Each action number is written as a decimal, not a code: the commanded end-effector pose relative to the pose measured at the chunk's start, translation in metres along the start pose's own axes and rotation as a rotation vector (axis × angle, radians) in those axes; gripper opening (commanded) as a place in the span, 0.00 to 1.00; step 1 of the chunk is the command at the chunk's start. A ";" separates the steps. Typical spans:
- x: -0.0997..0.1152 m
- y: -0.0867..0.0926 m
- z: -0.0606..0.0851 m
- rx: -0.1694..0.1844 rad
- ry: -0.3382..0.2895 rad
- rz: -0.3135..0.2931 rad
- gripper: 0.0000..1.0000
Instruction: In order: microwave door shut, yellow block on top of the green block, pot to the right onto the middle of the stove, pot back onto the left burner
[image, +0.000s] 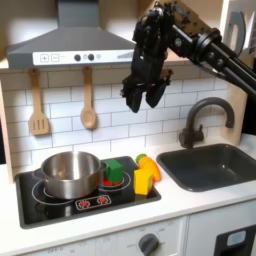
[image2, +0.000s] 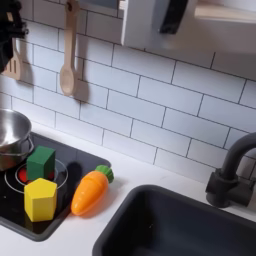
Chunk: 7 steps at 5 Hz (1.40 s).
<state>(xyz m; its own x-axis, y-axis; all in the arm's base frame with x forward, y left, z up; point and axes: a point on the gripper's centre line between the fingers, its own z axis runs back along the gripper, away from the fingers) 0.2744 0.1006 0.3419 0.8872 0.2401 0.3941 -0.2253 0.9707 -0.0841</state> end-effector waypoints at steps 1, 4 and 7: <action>-0.022 -0.001 0.007 0.051 0.066 -0.006 1.00; -0.058 -0.017 -0.035 -0.055 0.103 -0.150 1.00; -0.078 -0.029 -0.026 -0.111 0.106 -0.232 1.00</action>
<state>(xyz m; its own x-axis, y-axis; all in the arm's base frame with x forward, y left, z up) 0.2218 0.0518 0.2896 0.9483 -0.0050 0.3173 0.0410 0.9934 -0.1070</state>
